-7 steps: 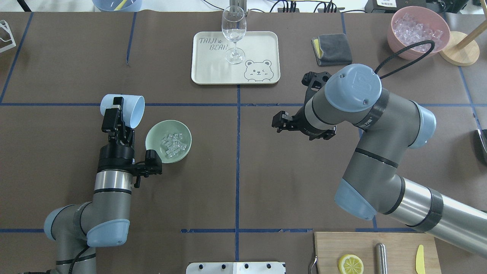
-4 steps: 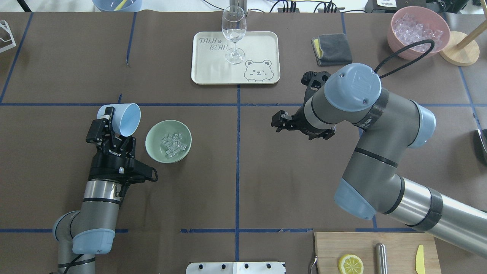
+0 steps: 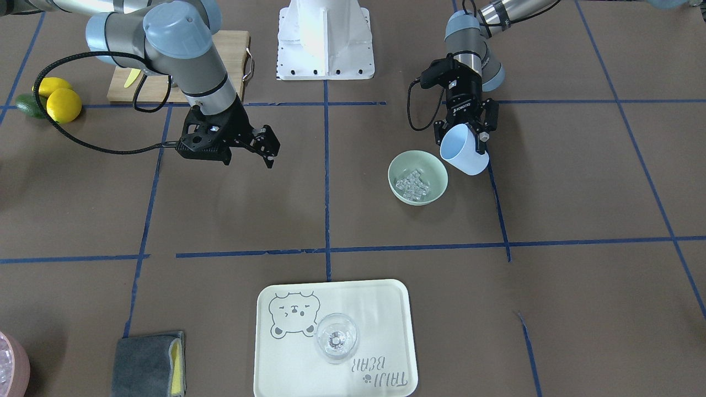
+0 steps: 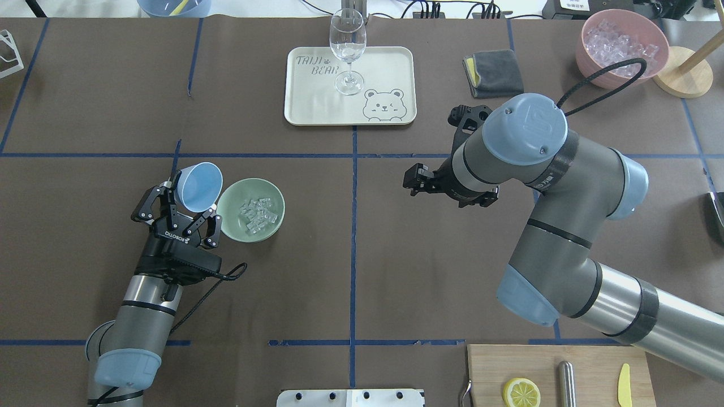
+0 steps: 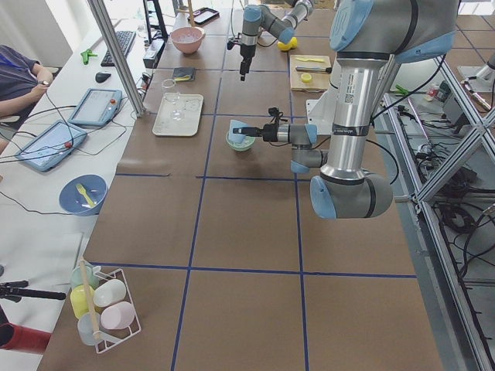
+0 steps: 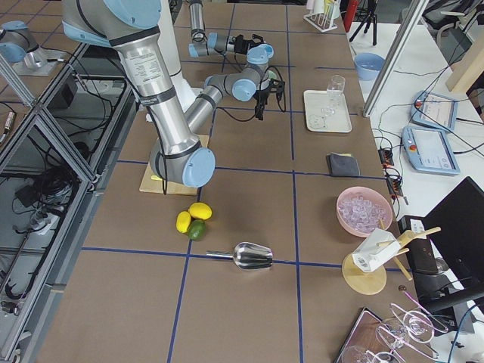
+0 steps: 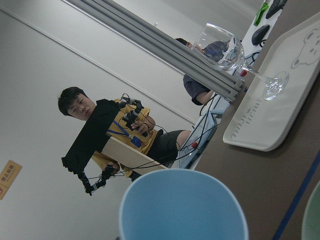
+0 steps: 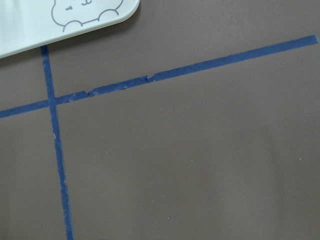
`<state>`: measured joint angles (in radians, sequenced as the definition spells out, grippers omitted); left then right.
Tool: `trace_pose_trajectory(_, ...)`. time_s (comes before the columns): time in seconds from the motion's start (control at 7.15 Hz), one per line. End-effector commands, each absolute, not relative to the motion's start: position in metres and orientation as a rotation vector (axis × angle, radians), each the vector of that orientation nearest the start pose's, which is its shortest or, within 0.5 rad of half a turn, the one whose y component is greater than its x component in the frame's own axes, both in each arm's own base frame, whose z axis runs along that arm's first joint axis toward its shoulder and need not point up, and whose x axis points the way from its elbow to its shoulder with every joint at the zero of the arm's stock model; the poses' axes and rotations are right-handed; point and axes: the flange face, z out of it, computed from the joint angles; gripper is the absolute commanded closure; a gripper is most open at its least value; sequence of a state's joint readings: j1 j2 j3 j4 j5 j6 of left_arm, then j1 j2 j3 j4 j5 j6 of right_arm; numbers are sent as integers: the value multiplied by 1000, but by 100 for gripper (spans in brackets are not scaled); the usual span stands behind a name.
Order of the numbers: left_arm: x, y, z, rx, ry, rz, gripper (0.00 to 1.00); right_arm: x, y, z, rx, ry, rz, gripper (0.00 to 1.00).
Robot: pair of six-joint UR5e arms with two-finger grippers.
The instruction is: Pour ice into bowl
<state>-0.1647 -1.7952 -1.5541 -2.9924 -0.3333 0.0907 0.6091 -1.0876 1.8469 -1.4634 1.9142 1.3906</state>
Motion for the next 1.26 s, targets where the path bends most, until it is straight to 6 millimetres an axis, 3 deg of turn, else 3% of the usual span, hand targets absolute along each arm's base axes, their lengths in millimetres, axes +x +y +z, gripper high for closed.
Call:
trace_pose_trajectory(0.0, 460, -306, 393, 1570, 339, -26, 100, -450, -435, 254, 33, -917, 250, 0)
trace_pose_trajectory(0.42, 459, -301, 388, 1474, 733, -325, 100, -450, -435, 254, 30, -917, 252, 0)
trace_pose_trajectory(0.7, 459, -301, 389, 1442, 804, -394, 100, -451, -434, 254, 31, -917, 251, 0)
trace_pose_trajectory(0.84, 453, -300, 402, 1439, 785, -374, 100, -451, -434, 253, 31, -918, 252, 0)
trace_pose_trajectory(1.12, 427, -296, 447, 1429, 738, -315, 100, -451, -432, 252, 27, -921, 255, 0)
